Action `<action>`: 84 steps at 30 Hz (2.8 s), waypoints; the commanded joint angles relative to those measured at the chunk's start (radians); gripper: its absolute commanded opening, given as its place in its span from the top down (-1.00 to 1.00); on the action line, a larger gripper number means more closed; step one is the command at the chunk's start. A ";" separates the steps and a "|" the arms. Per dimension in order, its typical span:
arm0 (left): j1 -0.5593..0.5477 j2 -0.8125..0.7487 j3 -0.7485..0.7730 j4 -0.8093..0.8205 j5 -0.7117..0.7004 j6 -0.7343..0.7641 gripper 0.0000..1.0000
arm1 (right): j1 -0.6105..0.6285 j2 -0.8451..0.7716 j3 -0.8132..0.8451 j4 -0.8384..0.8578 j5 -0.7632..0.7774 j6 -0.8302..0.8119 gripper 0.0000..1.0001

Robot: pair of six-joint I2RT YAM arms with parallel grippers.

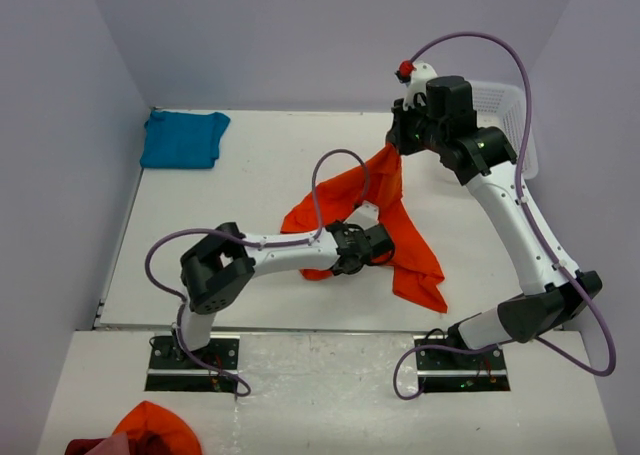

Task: Fold and stack the t-shirts
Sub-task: Flatten out the tshirt

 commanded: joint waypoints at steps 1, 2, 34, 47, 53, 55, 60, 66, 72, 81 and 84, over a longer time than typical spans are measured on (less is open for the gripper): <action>-0.041 -0.251 -0.001 -0.147 -0.108 -0.083 1.00 | -0.003 -0.043 0.023 0.011 0.053 0.016 1.00; -0.052 -0.295 -0.005 -0.225 -0.117 -0.127 1.00 | -0.003 -0.056 0.022 0.011 0.056 0.017 1.00; 0.140 -0.801 -0.227 -0.520 -0.054 -0.209 1.00 | 0.420 -0.122 -0.656 0.158 0.087 0.310 0.59; 0.151 -0.787 -0.250 -0.471 -0.034 -0.163 1.00 | 0.374 -0.125 -0.575 0.110 0.190 0.260 -0.39; 0.151 -0.798 -0.262 -0.456 -0.028 -0.154 1.00 | 0.368 0.042 -0.494 0.175 0.092 0.197 -0.08; 0.151 -0.801 -0.259 -0.453 -0.024 -0.147 1.00 | 0.370 0.085 -0.465 0.175 0.082 0.180 0.02; 0.151 -0.817 -0.265 -0.454 -0.025 -0.141 1.00 | 0.370 0.174 -0.396 0.189 0.064 0.157 0.10; 0.154 -0.832 -0.273 -0.455 -0.027 -0.137 1.00 | 0.368 0.199 -0.411 0.210 0.038 0.164 0.10; 0.160 -0.838 -0.273 -0.444 -0.020 -0.123 1.00 | 0.370 0.222 -0.445 0.244 0.006 0.169 0.09; 0.166 -0.859 -0.282 -0.445 -0.019 -0.118 1.00 | 0.370 0.242 -0.483 0.281 -0.017 0.184 0.10; 0.171 -0.864 -0.282 -0.445 -0.019 -0.115 1.00 | 0.370 0.236 -0.509 0.293 -0.019 0.193 0.12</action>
